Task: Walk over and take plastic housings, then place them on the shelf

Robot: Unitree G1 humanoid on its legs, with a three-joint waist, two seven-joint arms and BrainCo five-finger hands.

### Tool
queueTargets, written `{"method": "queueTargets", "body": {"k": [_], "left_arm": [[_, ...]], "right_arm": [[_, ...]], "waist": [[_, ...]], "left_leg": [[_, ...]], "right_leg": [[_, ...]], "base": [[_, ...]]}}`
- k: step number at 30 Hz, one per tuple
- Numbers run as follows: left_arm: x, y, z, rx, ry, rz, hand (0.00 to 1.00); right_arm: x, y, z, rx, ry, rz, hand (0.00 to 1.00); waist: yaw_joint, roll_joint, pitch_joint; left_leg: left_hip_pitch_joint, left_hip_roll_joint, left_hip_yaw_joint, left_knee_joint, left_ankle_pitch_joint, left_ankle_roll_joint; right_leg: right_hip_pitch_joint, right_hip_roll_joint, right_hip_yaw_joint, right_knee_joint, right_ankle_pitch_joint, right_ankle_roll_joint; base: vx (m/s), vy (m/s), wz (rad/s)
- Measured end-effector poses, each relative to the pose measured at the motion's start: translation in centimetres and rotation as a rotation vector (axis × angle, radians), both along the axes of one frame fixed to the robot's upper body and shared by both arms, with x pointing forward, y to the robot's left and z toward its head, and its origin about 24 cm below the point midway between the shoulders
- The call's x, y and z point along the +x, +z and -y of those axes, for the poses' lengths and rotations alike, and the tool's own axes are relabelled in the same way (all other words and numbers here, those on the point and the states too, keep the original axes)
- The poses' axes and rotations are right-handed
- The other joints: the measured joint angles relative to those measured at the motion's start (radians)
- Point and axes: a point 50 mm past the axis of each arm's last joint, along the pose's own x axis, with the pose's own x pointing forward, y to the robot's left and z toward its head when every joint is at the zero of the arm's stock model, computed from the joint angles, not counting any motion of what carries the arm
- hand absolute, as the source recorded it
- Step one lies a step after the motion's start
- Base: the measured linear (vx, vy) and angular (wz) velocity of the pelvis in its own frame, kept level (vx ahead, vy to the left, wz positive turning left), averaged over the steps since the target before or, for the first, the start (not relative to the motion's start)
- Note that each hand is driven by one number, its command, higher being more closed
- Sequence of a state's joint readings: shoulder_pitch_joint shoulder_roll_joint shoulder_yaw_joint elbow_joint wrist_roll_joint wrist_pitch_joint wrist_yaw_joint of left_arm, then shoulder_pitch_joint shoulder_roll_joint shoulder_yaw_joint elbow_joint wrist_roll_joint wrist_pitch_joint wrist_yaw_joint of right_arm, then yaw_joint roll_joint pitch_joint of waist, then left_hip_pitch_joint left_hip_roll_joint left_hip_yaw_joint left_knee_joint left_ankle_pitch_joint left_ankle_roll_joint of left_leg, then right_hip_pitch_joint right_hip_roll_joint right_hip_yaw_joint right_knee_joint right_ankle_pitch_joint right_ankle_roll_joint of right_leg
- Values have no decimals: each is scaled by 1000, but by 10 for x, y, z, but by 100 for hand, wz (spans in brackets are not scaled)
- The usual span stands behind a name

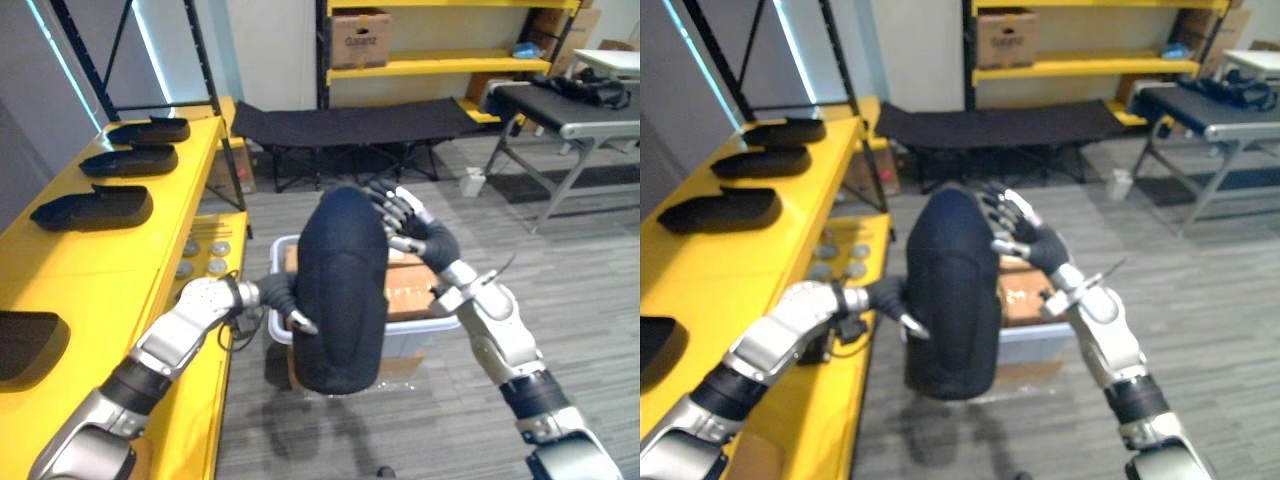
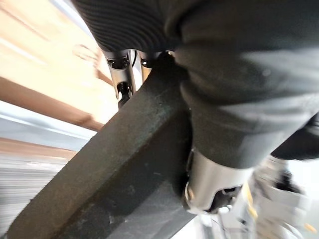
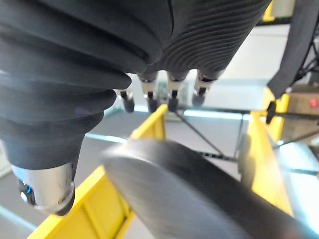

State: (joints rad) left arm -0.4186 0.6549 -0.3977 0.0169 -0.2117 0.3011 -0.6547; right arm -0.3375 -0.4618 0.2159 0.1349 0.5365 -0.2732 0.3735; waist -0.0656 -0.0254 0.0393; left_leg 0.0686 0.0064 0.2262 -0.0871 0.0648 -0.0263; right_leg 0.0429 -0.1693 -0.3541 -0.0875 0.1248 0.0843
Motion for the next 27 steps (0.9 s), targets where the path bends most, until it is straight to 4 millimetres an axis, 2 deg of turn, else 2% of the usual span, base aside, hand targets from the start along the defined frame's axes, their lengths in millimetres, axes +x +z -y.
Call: {"method": "queueTargets", "body": {"k": [6, 7, 9, 11, 15, 19, 24, 27], "left_arm": [[3, -38, -46, 59, 276, -82, 100], [1, -51, -61, 88, 363, -106, 100], [-1, -62, -71, 114, 443, -116, 100], [-2, -74, -78, 143, 522, -120, 100], [-8, -88, -92, 122, 667, -87, 100], [-6, -84, -101, 118, 759, 21, 100], [2, -55, -108, -39, 910, 303, 100], [-3, -32, -108, -185, 958, 438, 100]], "right_arm": [[-6, -14, 13, 9, -50, -49, 0], [-6, -15, 15, 11, -59, -52, 0], [-7, -16, 17, 15, -70, -56, 0], [-10, -22, 22, 23, -92, -75, 0], [-11, -32, 19, 43, -106, -106, 0], [-15, -40, 19, 57, -122, -133, 0], [-24, -55, 22, 125, -202, -182, 0], [-31, -66, 23, 168, -245, -217, 0]], "waist": [[2, 0, 0], [1, 0, 0], [4, -1, 0], [19, -3, 2], [23, -6, 4], [27, -14, 8], [30, -17, 10], [31, -17, 10]], "left_leg": [[-1, 2, 2, 0, 0, 0], [-1, 2, 3, 0, 0, 0], [-1, 3, 3, 0, 0, 0], [-1, 4, 4, 0, 0, 0], [-1, 7, 5, 0, -1, -2], [-1, 11, 5, 0, -3, -4], [-2, 13, 4, 0, -4, -6], [-2, 14, 4, 0, -7, -10]], "right_leg": [[-2, 2, 3, 0, 1, -1], [-2, 2, 4, 0, 2, -2], [-3, 3, 5, 0, 2, -2], [-3, 4, 6, 0, 2, -3], [-4, 7, 8, 0, 1, -4], [-4, 10, 9, 0, 0, -6], [-3, 12, 7, 0, 1, -8], [-2, 14, 6, 0, 2, -6]], "base": [[0, 0, 0], [0, 0, 0], [0, 0, 0], [0, 0, 0], [0, 0, 0], [0, 0, 0], [0, 0, 0], [39, -5, 0]]}}
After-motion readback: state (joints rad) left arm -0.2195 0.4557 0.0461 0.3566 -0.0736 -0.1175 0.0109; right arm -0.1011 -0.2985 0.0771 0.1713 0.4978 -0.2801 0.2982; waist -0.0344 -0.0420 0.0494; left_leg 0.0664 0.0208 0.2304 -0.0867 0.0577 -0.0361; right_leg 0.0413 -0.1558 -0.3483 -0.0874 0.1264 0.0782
